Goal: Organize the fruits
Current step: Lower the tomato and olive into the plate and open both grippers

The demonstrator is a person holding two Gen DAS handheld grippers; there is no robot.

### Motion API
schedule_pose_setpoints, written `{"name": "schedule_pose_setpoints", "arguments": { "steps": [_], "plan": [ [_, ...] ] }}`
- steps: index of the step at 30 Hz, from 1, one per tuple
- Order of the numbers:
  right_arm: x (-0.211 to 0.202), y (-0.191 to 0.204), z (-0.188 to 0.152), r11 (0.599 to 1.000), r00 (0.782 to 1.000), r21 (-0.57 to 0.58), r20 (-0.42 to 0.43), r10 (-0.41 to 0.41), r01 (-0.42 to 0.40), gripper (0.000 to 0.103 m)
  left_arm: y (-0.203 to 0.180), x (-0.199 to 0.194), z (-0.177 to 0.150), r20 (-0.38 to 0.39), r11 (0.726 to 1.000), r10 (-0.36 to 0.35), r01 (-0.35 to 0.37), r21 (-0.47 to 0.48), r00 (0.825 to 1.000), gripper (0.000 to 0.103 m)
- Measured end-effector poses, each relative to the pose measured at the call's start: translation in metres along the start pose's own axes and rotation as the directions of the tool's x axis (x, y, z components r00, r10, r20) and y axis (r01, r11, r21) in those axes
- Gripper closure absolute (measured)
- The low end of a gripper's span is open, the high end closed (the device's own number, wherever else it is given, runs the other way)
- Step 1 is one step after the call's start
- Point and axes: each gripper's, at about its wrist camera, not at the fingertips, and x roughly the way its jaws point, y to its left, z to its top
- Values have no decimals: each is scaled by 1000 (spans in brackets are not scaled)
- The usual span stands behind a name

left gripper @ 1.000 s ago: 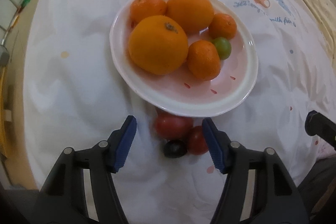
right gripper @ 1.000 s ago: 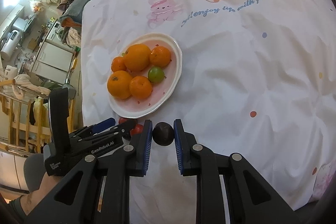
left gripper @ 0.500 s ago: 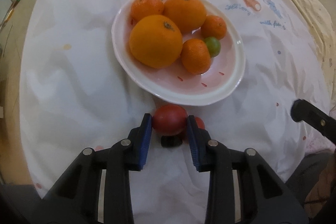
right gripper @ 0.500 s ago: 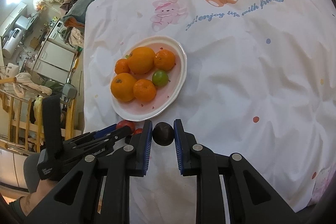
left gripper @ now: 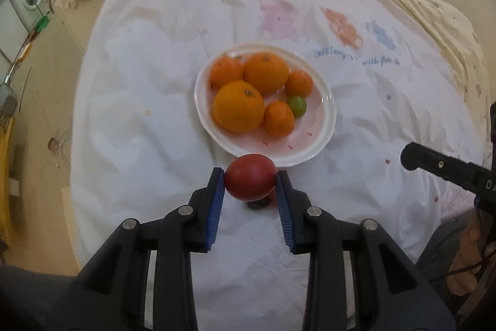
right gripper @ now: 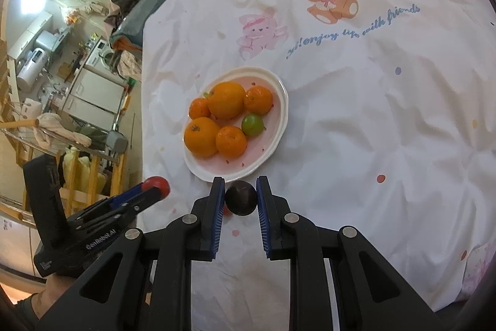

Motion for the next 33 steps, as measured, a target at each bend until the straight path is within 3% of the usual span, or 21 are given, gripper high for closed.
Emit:
{"name": "schedule_pose_setpoints", "arguments": {
  "steps": [13,20,28,33],
  "plan": [
    [-13,12,23,996,992,-33,89,84,-81,81,16,-16,40,94,997,61,-65,35,994,74],
    [-1,8,47,987,983,-4,88,160,-160,81,10,0,54,94,998,15,-20,53,995,74],
    [33,4,73,990,990,-7,36,139,-139,81,-6,29,78,74,996,4,-10,88,997,74],
    [58,-3,84,996,996,-8,-4,91,-91,81,0,49,87,77,997,-44,39,63,996,74]
  ]
}}
